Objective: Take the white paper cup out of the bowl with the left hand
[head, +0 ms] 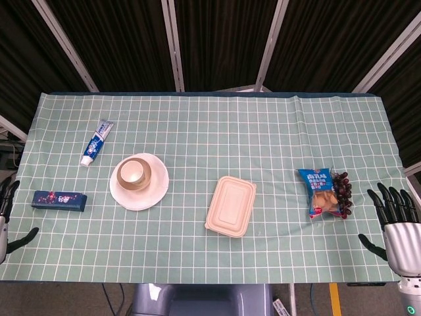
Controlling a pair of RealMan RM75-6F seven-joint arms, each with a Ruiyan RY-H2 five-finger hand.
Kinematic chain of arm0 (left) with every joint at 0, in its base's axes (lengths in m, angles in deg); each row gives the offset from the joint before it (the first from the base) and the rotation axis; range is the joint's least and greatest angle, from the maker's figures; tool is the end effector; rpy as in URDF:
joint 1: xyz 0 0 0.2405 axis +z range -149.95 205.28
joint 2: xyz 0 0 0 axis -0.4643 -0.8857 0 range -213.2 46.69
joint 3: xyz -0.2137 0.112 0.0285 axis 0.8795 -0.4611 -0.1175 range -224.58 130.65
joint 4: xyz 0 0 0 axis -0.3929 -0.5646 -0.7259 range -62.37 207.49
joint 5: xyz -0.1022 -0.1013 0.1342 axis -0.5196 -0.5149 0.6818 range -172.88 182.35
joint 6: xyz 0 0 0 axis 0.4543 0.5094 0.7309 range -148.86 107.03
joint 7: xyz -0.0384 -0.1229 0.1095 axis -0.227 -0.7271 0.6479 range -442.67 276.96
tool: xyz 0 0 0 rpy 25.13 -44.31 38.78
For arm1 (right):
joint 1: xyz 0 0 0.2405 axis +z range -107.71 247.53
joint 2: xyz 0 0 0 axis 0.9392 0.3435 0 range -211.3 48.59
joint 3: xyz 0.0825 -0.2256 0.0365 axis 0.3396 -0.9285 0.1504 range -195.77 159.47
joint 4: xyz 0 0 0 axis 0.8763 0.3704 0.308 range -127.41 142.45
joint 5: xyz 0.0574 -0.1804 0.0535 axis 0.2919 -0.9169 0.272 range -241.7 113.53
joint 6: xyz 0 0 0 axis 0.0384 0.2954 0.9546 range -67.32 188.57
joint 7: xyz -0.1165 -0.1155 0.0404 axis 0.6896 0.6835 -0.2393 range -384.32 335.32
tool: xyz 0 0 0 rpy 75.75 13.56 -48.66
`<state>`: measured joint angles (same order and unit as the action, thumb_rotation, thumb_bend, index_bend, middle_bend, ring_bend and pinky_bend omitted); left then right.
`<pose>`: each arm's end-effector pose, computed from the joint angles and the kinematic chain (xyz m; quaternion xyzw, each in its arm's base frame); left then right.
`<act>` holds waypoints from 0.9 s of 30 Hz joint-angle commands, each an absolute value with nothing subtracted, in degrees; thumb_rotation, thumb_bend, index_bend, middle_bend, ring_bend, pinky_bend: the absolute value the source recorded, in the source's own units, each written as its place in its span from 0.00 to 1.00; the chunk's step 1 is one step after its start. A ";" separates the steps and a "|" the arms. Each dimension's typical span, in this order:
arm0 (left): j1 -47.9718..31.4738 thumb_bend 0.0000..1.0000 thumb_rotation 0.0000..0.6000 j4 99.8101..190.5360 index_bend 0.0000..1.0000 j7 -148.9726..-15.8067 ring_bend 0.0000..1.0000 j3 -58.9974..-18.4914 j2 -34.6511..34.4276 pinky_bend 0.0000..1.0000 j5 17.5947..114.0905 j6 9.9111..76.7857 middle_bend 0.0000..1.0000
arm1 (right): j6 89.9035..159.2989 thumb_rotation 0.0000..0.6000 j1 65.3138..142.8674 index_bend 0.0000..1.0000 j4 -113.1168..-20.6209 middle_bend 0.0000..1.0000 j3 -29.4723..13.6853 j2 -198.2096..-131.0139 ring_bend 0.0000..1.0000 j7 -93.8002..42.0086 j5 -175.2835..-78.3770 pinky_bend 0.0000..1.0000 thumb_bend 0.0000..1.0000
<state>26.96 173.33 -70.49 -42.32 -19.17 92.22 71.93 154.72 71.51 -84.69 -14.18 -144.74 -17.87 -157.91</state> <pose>-0.2665 0.1865 0.1796 -0.5662 -0.3367 -0.3962 0.6395 -0.2727 -0.1882 0.1874 0.6082 -0.2839 0.4103 0.6174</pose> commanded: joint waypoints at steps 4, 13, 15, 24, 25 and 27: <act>23.78 0.00 1.00 172.99 0.21 -69.06 0.00 -40.65 -17.35 0.00 91.21 68.48 0.00 | 154.64 1.00 71.48 0.07 -84.66 0.00 -14.09 -144.57 0.00 -18.44 -157.53 0.00 0.04; 14.57 0.09 1.00 170.93 0.39 -62.89 0.00 -36.34 -12.42 0.00 86.18 57.88 0.00 | 155.03 1.00 71.40 0.07 -85.14 0.00 -13.96 -144.08 0.00 -19.31 -157.63 0.00 0.04; 11.77 0.11 1.00 169.83 0.40 -60.62 0.00 -35.11 -10.61 0.00 84.08 54.64 0.00 | 155.10 1.00 71.36 0.07 -85.14 0.00 -13.89 -143.92 0.00 -19.76 -157.53 0.00 0.04; 3.85 0.14 1.00 165.57 0.45 -54.76 0.00 -32.29 -4.58 0.00 75.73 46.65 0.00 | 155.00 1.00 71.37 0.07 -85.30 0.00 -13.87 -143.26 0.00 -21.41 -157.38 0.00 0.04; 3.39 0.15 1.00 165.14 0.46 -54.40 0.00 -32.20 -4.16 0.00 75.30 46.29 0.00 | 155.02 1.00 71.37 0.07 -85.31 0.00 -13.86 -143.22 0.00 -21.49 -157.36 0.00 0.04; 2.11 0.17 1.00 163.85 0.47 -53.50 0.00 -31.94 -2.86 0.00 73.98 45.37 0.00 | 155.02 1.00 71.35 0.07 -85.31 0.00 -13.81 -143.11 0.00 -21.80 -157.24 0.00 0.04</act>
<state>3.04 164.73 -54.12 -32.31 -3.79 74.93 46.16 155.02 71.36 -85.31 -13.83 -143.14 -21.74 -157.28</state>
